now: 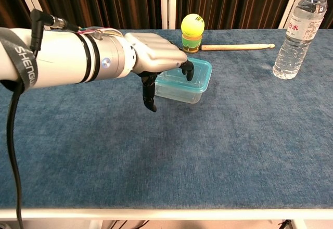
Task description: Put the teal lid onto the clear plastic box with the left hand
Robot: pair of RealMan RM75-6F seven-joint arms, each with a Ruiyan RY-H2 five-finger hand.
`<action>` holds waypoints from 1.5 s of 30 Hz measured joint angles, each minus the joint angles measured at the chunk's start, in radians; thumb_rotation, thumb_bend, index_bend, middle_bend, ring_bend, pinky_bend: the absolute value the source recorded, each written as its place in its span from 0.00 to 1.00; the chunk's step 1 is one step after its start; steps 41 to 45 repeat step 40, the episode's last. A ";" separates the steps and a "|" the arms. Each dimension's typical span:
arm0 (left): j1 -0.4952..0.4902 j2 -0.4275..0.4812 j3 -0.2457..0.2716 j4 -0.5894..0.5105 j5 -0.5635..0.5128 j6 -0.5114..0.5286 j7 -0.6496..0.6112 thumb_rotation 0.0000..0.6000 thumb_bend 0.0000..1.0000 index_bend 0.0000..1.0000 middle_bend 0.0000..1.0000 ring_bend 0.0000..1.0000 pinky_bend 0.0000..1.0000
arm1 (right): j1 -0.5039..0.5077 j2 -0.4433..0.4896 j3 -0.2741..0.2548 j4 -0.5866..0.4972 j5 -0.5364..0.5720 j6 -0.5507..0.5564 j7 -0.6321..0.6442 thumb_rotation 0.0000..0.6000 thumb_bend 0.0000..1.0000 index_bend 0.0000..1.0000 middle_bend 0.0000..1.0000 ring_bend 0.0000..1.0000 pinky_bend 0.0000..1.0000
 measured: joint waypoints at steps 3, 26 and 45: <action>0.005 0.004 -0.003 -0.013 0.000 0.011 0.006 1.00 0.00 0.21 0.16 0.04 0.03 | -0.001 0.000 -0.001 -0.001 -0.005 0.004 0.000 1.00 0.12 0.00 0.00 0.00 0.00; 0.613 0.393 0.057 -0.158 0.469 0.531 -0.543 1.00 0.00 0.22 0.17 0.04 0.00 | 0.037 0.018 0.001 0.065 -0.021 -0.041 0.162 1.00 0.12 0.00 0.00 0.00 0.00; 1.036 0.396 0.176 -0.056 0.653 0.833 -0.638 1.00 0.00 0.19 0.11 0.00 0.00 | 0.045 -0.019 -0.016 0.074 -0.076 -0.013 0.165 1.00 0.13 0.00 0.00 0.00 0.00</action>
